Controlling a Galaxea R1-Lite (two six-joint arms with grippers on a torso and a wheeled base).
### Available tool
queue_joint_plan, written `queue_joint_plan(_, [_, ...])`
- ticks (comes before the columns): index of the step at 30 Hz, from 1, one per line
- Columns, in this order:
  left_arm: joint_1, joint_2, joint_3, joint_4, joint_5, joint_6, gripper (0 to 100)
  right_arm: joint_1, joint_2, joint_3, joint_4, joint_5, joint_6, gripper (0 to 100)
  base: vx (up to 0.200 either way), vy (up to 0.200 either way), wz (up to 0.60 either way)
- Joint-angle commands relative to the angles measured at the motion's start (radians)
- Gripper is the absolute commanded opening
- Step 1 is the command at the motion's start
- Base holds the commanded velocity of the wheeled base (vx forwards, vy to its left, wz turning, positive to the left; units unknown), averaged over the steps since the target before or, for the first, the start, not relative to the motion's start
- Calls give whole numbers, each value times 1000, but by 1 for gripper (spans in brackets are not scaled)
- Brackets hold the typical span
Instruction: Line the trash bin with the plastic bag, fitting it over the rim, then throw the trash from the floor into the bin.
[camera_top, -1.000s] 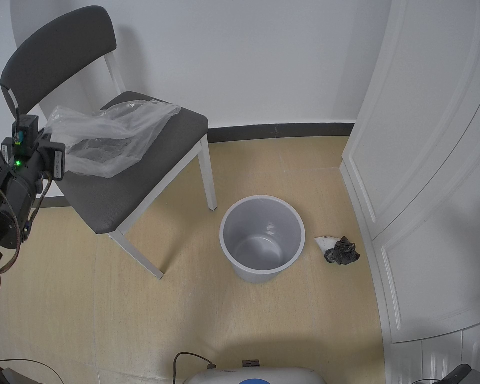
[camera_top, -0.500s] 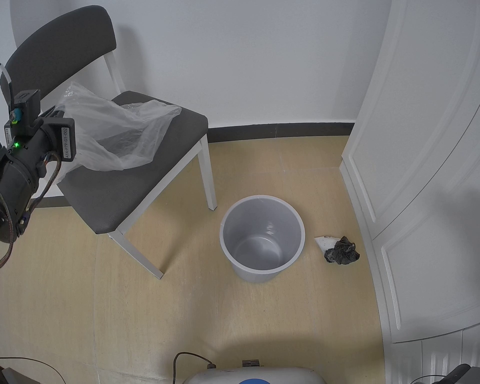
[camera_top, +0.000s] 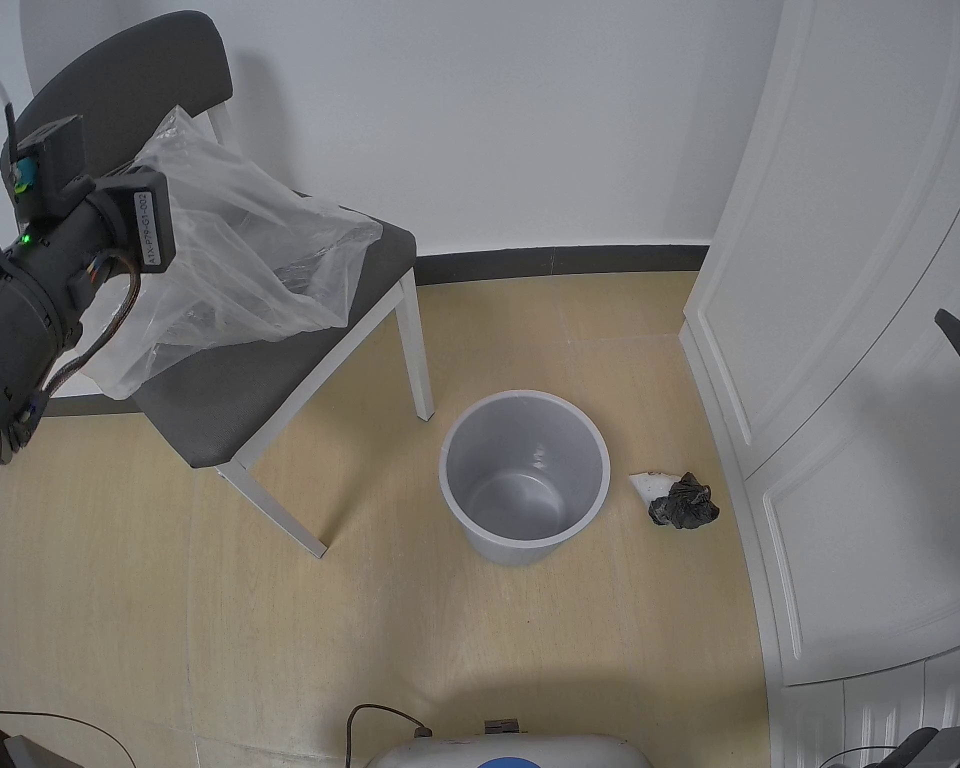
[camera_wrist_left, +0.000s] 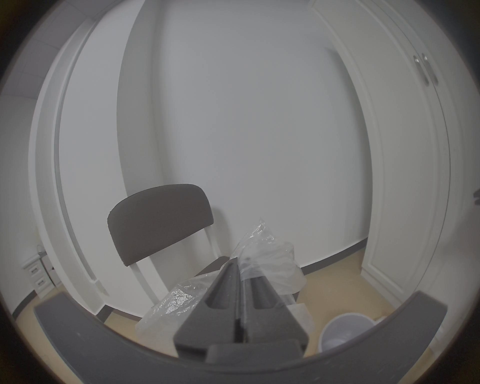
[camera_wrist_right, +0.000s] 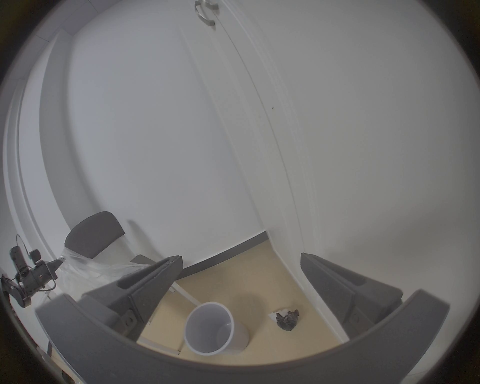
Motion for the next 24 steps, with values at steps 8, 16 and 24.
queue_joint_plan(8, [-122,23,-131,60,0,-9,0,202,151,-2,-166,-47,2,100,0,0,0])
queue_joint_plan(16, [-251,39,-356,237,2,-9,0,243,283,11,-243,-44,7,100,0,0,0])
queue_joint_plan(24, [-323,31,-437,353,2,8,0,252,304,27,-283,-33,36,100,0,0,0])
